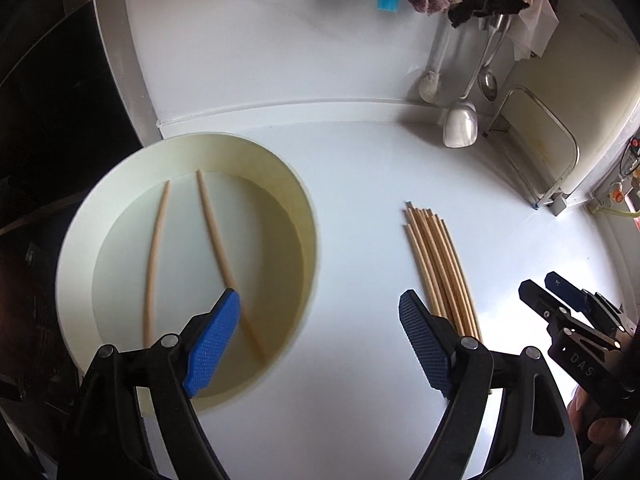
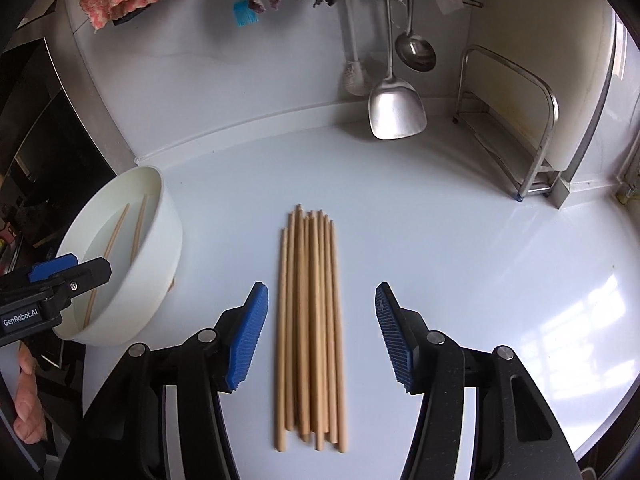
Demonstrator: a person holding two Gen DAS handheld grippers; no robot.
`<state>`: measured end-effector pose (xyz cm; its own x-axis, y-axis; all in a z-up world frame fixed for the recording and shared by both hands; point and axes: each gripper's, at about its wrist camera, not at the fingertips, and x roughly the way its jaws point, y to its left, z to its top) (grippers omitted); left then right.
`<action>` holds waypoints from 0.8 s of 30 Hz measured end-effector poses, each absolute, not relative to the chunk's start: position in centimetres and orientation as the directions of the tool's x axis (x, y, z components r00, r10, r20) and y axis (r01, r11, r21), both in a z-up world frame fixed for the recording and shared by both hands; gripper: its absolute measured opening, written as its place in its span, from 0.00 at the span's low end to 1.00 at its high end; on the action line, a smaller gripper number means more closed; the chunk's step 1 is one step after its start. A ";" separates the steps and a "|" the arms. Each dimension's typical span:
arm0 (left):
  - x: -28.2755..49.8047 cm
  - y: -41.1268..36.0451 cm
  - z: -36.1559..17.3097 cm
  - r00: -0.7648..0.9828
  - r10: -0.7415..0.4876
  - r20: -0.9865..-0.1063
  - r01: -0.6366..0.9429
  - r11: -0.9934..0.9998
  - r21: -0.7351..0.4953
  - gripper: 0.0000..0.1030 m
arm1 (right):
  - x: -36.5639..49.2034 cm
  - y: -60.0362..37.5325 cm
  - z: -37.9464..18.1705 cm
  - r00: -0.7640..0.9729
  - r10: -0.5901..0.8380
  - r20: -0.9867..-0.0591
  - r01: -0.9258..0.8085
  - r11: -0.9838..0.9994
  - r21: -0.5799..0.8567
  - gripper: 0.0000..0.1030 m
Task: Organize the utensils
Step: 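Move both tools back to the chopstick bundle on the counter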
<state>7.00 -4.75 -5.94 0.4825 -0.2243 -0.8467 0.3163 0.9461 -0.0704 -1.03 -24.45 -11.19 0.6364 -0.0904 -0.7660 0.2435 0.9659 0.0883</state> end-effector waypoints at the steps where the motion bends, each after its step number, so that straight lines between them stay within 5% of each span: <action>1: 6.7 -5.6 -6.1 0.484 -0.229 -0.845 0.322 0.944 -0.071 0.78 | -1.3 -25.0 -11.6 0.632 -0.089 -0.770 0.244 0.966 0.088 0.52; 12: 4.5 -10.3 -9.3 0.625 -0.224 -0.748 0.314 0.949 -0.022 0.84 | -1.4 -28.4 -17.6 0.641 -0.027 -0.767 0.218 0.965 0.148 0.52; 24: 4.1 -11.7 -13.0 0.573 -0.198 -0.795 0.288 0.957 -0.031 0.85 | -0.3 -28.4 -19.2 0.638 -0.043 -0.769 0.194 0.975 0.107 0.52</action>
<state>4.11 -11.68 -12.96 0.5730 -0.1980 -0.7953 0.2876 0.9573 -0.0311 -0.28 -28.38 -19.17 0.6384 -0.0428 -0.7685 0.1941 0.9752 0.1069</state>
